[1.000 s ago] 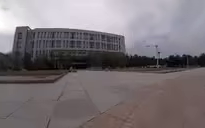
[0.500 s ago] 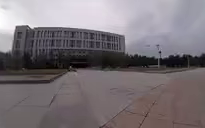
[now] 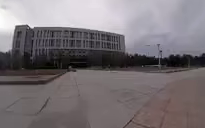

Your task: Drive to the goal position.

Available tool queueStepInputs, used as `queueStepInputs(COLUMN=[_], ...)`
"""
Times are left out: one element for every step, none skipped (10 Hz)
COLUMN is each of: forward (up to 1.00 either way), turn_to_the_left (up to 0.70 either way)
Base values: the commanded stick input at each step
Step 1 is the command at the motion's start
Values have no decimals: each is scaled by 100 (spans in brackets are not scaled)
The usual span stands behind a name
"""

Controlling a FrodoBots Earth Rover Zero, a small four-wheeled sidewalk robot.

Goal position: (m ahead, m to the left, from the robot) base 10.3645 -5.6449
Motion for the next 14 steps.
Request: queueStepInputs(forward=[70,70,70,70,70,70,70,70,70,70,70,70,70,70], turn_to_the_left=[0,0,0,0,0,0,0,0,0,0,0,0,0,0])
